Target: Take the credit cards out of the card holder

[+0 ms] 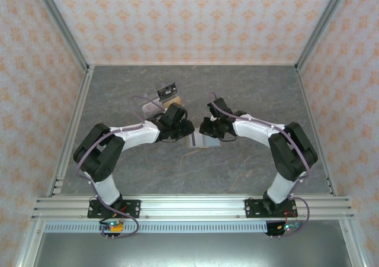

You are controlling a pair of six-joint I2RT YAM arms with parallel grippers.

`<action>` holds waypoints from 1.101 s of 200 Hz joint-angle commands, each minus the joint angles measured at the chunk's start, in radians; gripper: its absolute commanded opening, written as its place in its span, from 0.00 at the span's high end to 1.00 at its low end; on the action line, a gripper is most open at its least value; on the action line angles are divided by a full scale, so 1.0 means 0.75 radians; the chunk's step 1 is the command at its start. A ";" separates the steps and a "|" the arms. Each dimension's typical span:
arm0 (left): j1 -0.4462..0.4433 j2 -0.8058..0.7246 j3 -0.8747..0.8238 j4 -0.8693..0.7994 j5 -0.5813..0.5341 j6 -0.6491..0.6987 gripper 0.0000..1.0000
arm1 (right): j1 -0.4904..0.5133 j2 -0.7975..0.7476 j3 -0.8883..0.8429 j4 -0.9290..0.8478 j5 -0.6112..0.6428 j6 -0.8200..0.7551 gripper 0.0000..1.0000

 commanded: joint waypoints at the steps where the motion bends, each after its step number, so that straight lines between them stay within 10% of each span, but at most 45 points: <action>1: -0.014 0.041 0.047 0.031 0.013 -0.050 0.74 | -0.006 0.040 -0.007 0.019 -0.019 -0.019 0.80; 220: -0.016 0.168 0.052 -0.077 -0.045 0.046 0.87 | -0.028 0.148 -0.021 0.069 -0.048 -0.042 0.76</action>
